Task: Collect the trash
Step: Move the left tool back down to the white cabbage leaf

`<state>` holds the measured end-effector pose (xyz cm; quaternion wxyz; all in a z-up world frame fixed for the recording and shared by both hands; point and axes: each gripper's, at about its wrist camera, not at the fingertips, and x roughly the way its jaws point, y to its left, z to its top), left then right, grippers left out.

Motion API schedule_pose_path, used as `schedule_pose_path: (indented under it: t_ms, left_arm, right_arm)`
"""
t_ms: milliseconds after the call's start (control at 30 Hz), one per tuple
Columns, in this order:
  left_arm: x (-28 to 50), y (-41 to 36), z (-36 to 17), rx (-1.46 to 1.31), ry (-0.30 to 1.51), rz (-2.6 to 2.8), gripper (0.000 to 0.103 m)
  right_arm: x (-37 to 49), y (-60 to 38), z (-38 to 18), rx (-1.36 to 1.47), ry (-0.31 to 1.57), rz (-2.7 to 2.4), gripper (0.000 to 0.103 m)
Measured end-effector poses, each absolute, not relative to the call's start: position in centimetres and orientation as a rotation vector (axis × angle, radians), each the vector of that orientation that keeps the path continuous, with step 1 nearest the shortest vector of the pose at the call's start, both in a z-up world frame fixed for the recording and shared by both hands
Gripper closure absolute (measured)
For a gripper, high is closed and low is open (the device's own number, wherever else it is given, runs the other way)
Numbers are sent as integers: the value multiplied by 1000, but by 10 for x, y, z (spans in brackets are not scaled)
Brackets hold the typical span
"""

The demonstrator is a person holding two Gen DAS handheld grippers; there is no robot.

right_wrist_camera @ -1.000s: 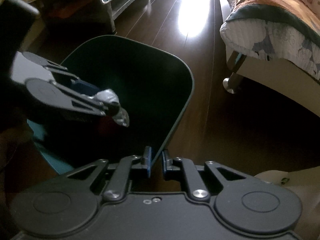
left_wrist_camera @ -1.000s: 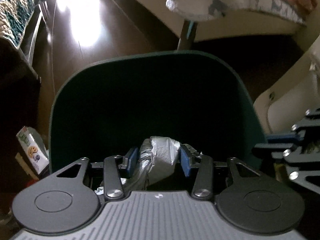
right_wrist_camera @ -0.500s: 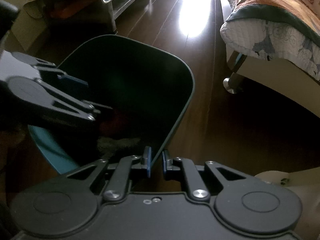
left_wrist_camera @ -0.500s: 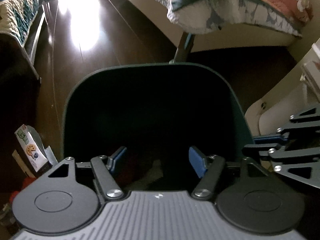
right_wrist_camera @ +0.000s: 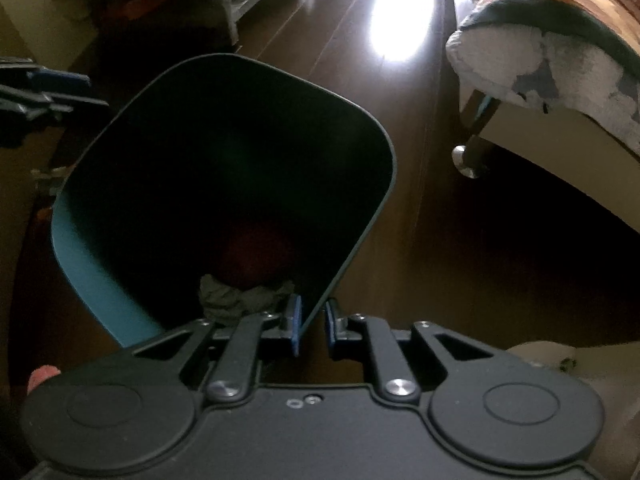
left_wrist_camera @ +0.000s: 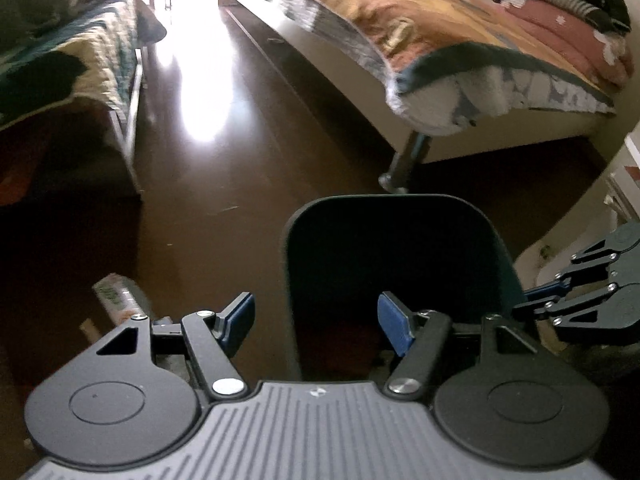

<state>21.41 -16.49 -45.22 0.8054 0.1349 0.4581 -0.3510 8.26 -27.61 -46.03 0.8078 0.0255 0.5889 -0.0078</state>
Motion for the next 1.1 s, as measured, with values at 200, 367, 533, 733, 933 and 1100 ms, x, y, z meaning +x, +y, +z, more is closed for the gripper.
schedule_pose_path:
  t_ms: [200,367,533,733,933,1100]
  left_arm:
    - [218,-136,-445,297,972,-672,36]
    - [225,-105,-444,285,980,-594,36]
    - [232,-78,-452,315,993,-515,36]
    - [251,-30,-483,299,1055,-360,36]
    - [281,33,-548,118,1224,-203,36]
    - [289,49,-616,31,1372,-223,36]
  right_arm:
    - [95,-281,-469,55,1241,13,64]
    - [110,-285,-479,53,1239,25,55]
    - [122,-296,-490,46,1259,-42,85]
    - [134,-304,-492,101,1306,-83,90]
    - [140,-294,-492,23,1339,-140,94]
    - [129,-297,-491,5,1381,-196,95]
